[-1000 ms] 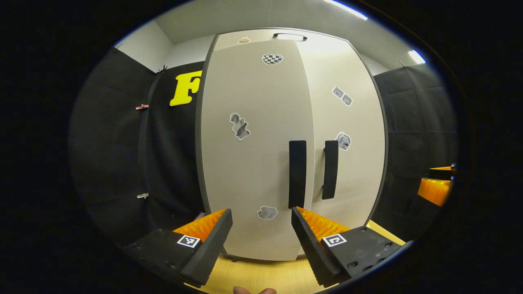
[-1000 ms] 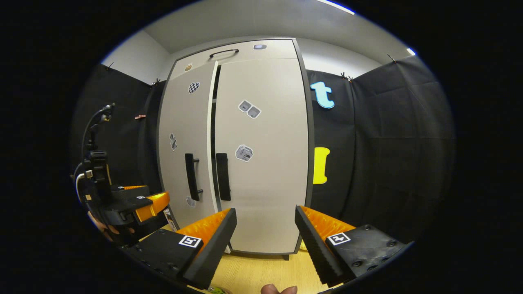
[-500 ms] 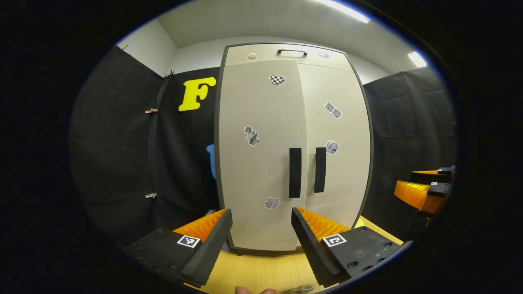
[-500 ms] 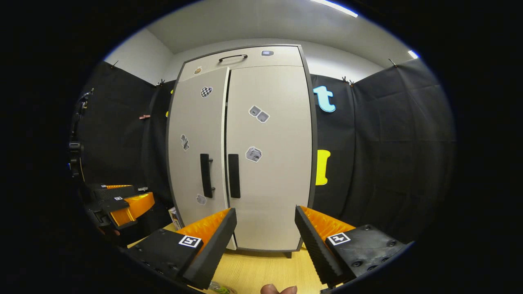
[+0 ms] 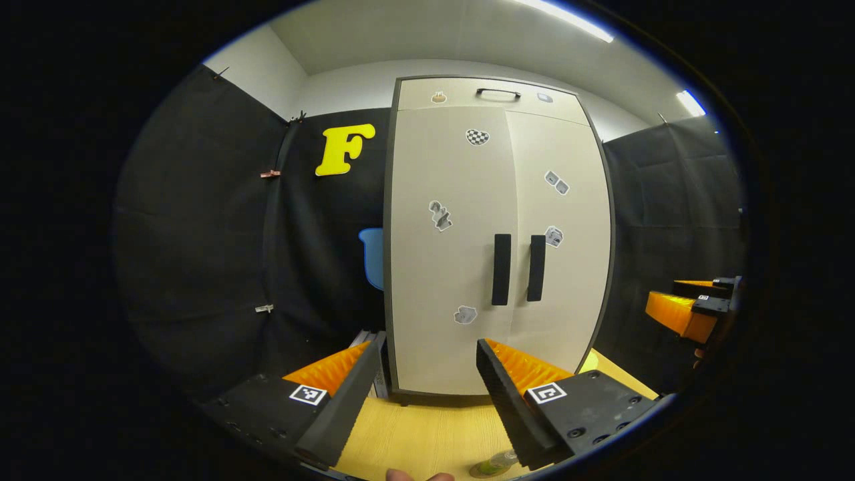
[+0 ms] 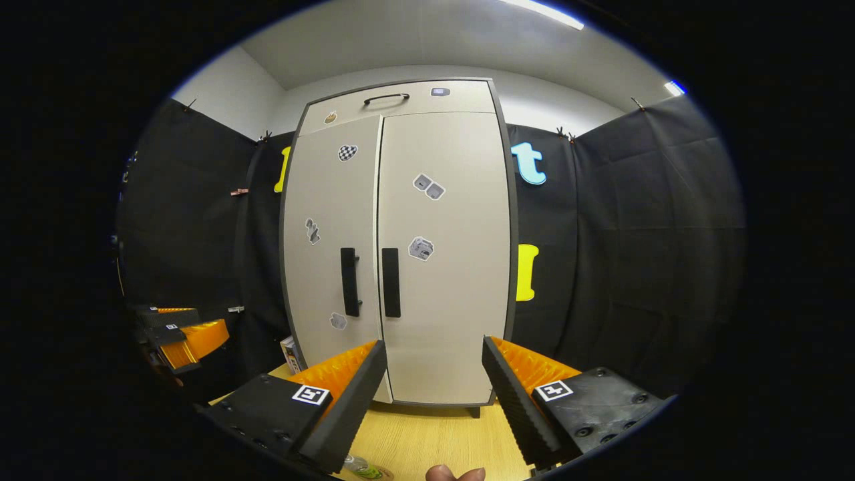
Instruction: Grasp the bottle in the cabinet with the left hand and place it on the coaster, then close the right door with the right hand and the left door with the left hand.
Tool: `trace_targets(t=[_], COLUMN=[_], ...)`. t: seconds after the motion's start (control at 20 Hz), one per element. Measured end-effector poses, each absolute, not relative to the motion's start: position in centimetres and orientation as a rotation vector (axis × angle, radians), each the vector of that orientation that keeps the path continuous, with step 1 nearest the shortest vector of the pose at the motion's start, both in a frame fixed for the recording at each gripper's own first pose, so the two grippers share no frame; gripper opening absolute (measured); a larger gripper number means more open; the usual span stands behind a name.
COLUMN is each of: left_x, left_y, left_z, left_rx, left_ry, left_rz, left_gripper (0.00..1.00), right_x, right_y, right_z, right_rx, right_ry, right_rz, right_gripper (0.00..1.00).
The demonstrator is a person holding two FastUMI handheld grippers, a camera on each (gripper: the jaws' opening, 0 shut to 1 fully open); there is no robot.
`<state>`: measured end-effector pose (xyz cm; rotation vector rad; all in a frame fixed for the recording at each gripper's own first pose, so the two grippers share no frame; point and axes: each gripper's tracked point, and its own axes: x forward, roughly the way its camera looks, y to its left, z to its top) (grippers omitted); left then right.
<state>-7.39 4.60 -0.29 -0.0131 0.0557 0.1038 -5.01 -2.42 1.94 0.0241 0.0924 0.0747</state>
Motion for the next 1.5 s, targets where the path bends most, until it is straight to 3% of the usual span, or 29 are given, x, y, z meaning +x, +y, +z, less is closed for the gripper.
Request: trace_targets(t=[1.5], left_x=[-7.6], left_y=[3.6], left_z=[-0.5], left_rx=[0.001], left_ry=[0.055], left_rz=[0.081], left_gripper=[0.93], right_x=[-5.4], right_y=[-1.7], right_z=[2.3], right_rx=[0.029], right_ry=[0.075], right_rz=[0.072], right_gripper=[0.95])
